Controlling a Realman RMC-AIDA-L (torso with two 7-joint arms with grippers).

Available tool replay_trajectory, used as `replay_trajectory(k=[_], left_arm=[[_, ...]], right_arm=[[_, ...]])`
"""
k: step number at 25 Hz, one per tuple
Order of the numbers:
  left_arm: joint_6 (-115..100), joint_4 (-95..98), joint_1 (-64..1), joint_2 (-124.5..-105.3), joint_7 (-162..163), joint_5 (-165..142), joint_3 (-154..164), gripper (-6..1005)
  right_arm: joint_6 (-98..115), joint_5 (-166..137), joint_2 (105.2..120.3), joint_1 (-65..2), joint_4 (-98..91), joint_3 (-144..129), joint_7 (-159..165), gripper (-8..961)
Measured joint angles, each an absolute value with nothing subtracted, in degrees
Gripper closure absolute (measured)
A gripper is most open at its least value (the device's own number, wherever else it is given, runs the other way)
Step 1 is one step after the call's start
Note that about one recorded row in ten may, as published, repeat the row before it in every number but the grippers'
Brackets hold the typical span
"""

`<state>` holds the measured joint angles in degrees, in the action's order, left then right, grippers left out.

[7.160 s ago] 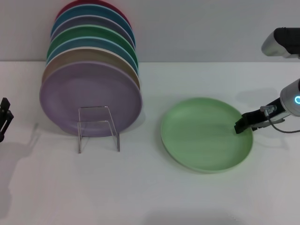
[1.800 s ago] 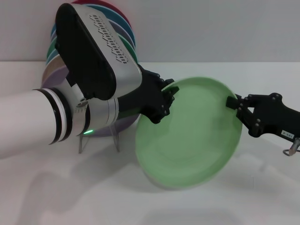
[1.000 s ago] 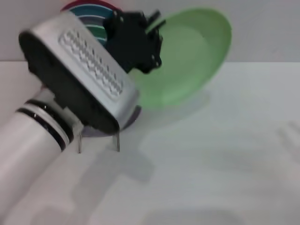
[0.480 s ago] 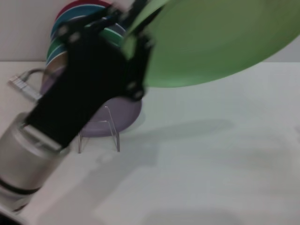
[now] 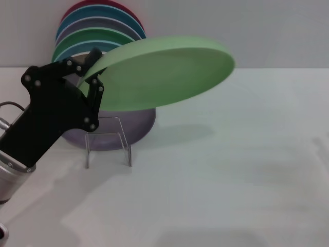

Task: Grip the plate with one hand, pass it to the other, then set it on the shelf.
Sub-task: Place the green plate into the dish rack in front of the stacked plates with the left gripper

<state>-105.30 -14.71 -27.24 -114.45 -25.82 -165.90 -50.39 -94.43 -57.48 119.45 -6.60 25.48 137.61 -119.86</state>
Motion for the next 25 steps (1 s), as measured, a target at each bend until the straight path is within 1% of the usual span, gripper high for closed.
replay_trajectory(k=[3, 6, 17, 25], left_arm=[[-105.17, -11.89, -28.39, -114.42, -26.03, -165.79, -51.12, 867], [-105.18, -9.19, -28.84, -113.83, -26.09, -165.68, -51.42, 862], [-105.33, -5.25, -28.56, -113.18, -25.85, -165.44, -51.81, 843], [-104.66, -2.38, -28.52, -112.84, -25.63, -165.43, -51.86, 830]], right_arm=[[-94.43, -58.04, 119.44, -6.69, 25.48, 137.6, -119.88, 454], [-94.58, -58.24, 119.46, -6.69, 25.18, 137.53, -119.89, 454], [-94.96, -58.83, 119.66, -6.68, 24.9, 136.95, -119.89, 454], [-95.07, -58.83, 119.49, -6.71, 24.87, 135.14, -119.88, 454]])
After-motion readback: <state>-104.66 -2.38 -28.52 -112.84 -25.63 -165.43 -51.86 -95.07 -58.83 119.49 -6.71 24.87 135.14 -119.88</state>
